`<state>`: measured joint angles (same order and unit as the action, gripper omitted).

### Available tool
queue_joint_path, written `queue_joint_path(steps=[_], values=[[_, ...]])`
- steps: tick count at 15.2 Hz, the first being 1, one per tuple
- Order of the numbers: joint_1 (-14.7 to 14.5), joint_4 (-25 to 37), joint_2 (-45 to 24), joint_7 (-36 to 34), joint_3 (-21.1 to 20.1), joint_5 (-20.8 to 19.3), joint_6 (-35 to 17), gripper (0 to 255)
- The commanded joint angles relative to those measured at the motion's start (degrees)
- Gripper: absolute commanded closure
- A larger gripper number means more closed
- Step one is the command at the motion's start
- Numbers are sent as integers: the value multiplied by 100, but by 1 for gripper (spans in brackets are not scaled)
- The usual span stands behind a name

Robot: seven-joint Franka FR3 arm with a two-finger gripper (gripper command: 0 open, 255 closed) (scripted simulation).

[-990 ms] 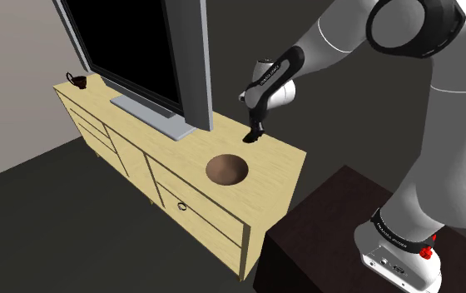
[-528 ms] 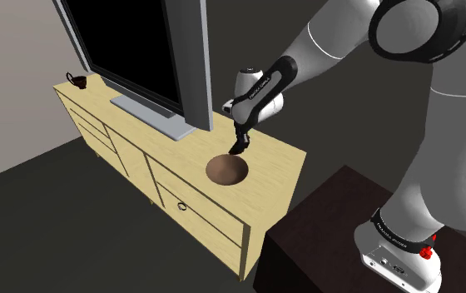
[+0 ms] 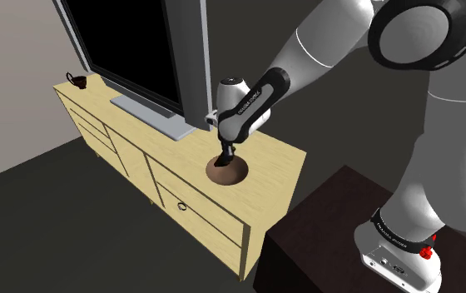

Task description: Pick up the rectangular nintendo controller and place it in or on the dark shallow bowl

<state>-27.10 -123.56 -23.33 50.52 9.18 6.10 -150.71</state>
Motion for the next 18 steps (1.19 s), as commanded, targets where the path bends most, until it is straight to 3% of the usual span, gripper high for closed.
queue_joint_path(steps=[1,9,17,18], values=[[-18,42,-139,-34,-28,27,-98,255],[76,135,-690,63,-152,166,-554,255],[82,143,-721,67,-159,172,-578,255],[82,142,-721,67,-159,172,-578,0]])
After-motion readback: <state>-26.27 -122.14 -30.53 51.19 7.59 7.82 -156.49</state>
